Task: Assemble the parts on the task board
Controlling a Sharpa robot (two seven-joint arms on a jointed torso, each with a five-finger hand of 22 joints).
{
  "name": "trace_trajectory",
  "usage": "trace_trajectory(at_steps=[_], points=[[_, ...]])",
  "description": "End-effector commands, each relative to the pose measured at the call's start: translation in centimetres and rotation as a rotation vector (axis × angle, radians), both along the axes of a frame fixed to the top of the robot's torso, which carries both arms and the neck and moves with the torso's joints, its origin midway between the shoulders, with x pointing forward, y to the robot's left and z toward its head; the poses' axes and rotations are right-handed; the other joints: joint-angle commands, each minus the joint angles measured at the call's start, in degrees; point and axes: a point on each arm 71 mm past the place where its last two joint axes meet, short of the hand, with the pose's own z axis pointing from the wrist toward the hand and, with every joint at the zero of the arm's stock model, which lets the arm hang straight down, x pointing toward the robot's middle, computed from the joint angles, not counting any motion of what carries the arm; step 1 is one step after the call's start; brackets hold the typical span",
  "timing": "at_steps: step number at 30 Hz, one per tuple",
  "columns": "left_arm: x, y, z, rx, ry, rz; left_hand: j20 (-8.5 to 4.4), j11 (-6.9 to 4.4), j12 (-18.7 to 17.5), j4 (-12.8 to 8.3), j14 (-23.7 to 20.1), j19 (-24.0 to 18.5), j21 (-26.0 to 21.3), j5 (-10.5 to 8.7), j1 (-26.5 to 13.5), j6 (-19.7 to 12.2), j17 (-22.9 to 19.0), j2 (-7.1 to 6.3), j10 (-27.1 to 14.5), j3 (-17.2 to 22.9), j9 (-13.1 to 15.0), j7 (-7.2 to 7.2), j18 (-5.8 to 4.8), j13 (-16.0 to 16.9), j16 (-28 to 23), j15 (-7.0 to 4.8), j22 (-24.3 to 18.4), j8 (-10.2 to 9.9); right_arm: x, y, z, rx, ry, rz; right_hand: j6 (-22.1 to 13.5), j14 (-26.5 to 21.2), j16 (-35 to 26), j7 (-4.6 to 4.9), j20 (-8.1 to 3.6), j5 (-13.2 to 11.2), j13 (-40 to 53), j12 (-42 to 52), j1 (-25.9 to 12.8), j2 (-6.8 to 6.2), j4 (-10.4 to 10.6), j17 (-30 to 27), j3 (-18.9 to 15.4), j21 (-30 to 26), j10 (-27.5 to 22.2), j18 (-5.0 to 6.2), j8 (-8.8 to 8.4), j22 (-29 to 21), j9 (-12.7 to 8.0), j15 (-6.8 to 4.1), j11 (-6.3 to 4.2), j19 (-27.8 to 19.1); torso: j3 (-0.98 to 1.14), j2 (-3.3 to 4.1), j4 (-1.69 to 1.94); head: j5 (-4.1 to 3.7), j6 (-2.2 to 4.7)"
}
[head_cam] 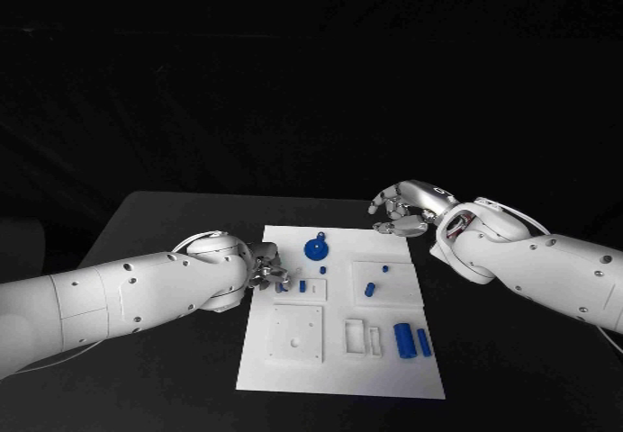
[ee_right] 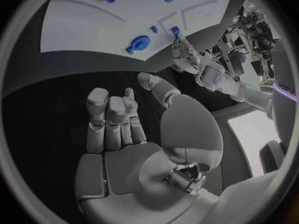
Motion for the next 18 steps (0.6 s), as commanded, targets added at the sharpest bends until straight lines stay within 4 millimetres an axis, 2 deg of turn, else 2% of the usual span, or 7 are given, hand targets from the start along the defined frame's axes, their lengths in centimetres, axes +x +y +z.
trace_trajectory(at_steps=[1, 3, 10, 12, 13, 15, 18], points=[[-0.57, -0.37, -1.0, 0.027, 0.053, -0.025, -8.43, -2.21, 0.3, 2.7, 3.1, 0.4, 0.2, -0.24, -0.3, 5.5, 0.1, 0.46, 1.5, 2.2, 0.0, -2.98, 0.79, 0.1, 0.2, -3.55, 0.1, 0.1, -0.05, 0.1, -0.05, -0.01, 0.004, 0.009, -0.1, 0.2, -0.4, 0.3, -0.38, 0.3, -0.1, 0.2, 0.3, -0.24, 0.1, 0.1, -0.1, -0.3, -0.2, 3.55, 0.08, 0.8, 0.1, -0.25, -0.16, 0.1, 0.0, 0.0, 0.01, -0.03, -0.03], [-0.55, -0.4, -1.01, 0.027, 0.053, -0.026, -8.41, -2.23, 0.5, 2.9, 3.1, 0.4, 0.2, -0.47, -0.5, 5.5, 0.1, 0.37, 1.5, 2.0, 0.0, -2.99, 0.78, 0.1, 0.4, -3.52, 0.1, 0.2, -0.04, 0.1, -0.05, -0.01, 0.004, 0.009, -0.1, 0.2, -0.4, 0.3, -0.38, 0.3, -0.1, 0.2, 0.3, -0.23, 0.1, 0.1, -0.1, -0.3, -0.2, 3.55, 0.09, 0.8, 0.1, -0.25, -0.16, 0.1, -0.01, 0.0, 0.0, -0.03, 0.02], [-0.41, -0.52, -0.97, 0.022, 0.046, -0.023, -8.45, -2.36, 0.9, 4.0, 2.9, 0.3, 0.2, -4.74, -0.7, 5.9, 0.1, -0.76, 1.3, 1.9, 0.1, -3.17, 0.97, 0.0, 0.5, -3.52, 0.3, 0.8, -0.05, 0.07, -0.05, -0.01, 0.004, 0.009, -0.1, 0.2, -0.4, 0.3, -0.38, 0.3, -0.1, 0.2, 0.4, -0.22, 0.1, 0.1, -0.1, -0.3, -0.2, 3.55, 0.09, 0.8, 0.1, -0.25, -0.16, 0.1, -0.04, 0.01, -0.01, -0.15, 0.05], [-0.37, -0.5, -0.96, 0.022, 0.044, -0.02, -8.45, -2.36, 1.0, 4.5, 2.9, 0.3, 0.2, -6.71, -0.5, 5.8, 0.0, -1.27, 1.2, 1.9, 0.1, -3.17, 1.03, -0.1, 0.4, -3.56, 0.3, 0.9, -0.05, 0.06, -0.05, -0.01, 0.004, 0.008, -0.1, 0.2, -0.4, 0.3, -0.38, 0.4, -0.1, 0.2, 0.4, -0.22, 0.1, 0.1, -0.1, -0.3, -0.2, 3.55, 0.09, 0.8, 0.1, -0.25, -0.16, 0.1, -0.04, 0.03, -0.01, -0.19, 0.06], [-0.35, -0.48, -0.95, 0.021, 0.042, -0.018, -8.45, -2.27, 1.1, 5.5, 2.8, 0.4, 0.1, -11.13, -0.8, 5.7, 0.0, -2.09, 1.1, 1.6, 0.1, -3.22, 1.07, -0.2, 0.4, -3.58, 0.3, 1.0, -0.05, 0.06, -0.05, -0.01, 0.004, 0.008, -0.1, 0.2, -0.4, 0.3, -0.38, 0.4, -0.1, 0.2, 0.4, -0.22, 0.1, 0.1, -0.1, -0.3, -0.2, 3.55, 0.09, 0.8, 0.1, -0.25, -0.16, 0.1, -0.04, 0.05, 0.0, -0.24, 0.07], [-0.31, -0.46, -0.93, 0.02, 0.039, -0.016, -8.43, -2.35, 1.1, 6.4, 2.8, 0.3, 0.1, -13.83, -1.1, 5.6, -0.1, -3.88, 1.0, 1.3, 0.1, -3.1, 1.1, -0.3, 0.4, -3.63, 0.4, 1.0, -0.06, 0.06, -0.04, -0.01, 0.004, 0.009, -0.1, 0.2, -0.4, 0.3, -0.38, 0.4, -0.1, 0.2, 0.4, -0.23, 0.1, 0.1, -0.1, -0.3, -0.2, 3.55, 0.09, 0.8, 0.1, -0.25, -0.16, 0.1, -0.04, 0.04, 0.0, -0.27, 0.07], [-0.29, -0.43, -0.94, 0.021, 0.038, -0.016, -8.46, -2.34, 1.2, 7.1, 2.8, 0.3, 0.0, -14.08, -1.1, 5.5, -0.1, -4.74, 1.0, 1.1, 0.1, -3.13, 1.18, -0.4, 0.4, -3.68, 0.4, 1.1, -0.05, 0.04, -0.05, -0.01, 0.004, 0.008, -0.1, 0.2, -0.4, 0.3, -0.38, 0.4, -0.1, 0.2, 0.4, -0.23, 0.1, 0.1, -0.1, -0.3, -0.2, 3.55, 0.09, 0.8, 0.1, -0.25, -0.16, 0.1, -0.04, 0.0, 0.02, -0.3, 0.05]])
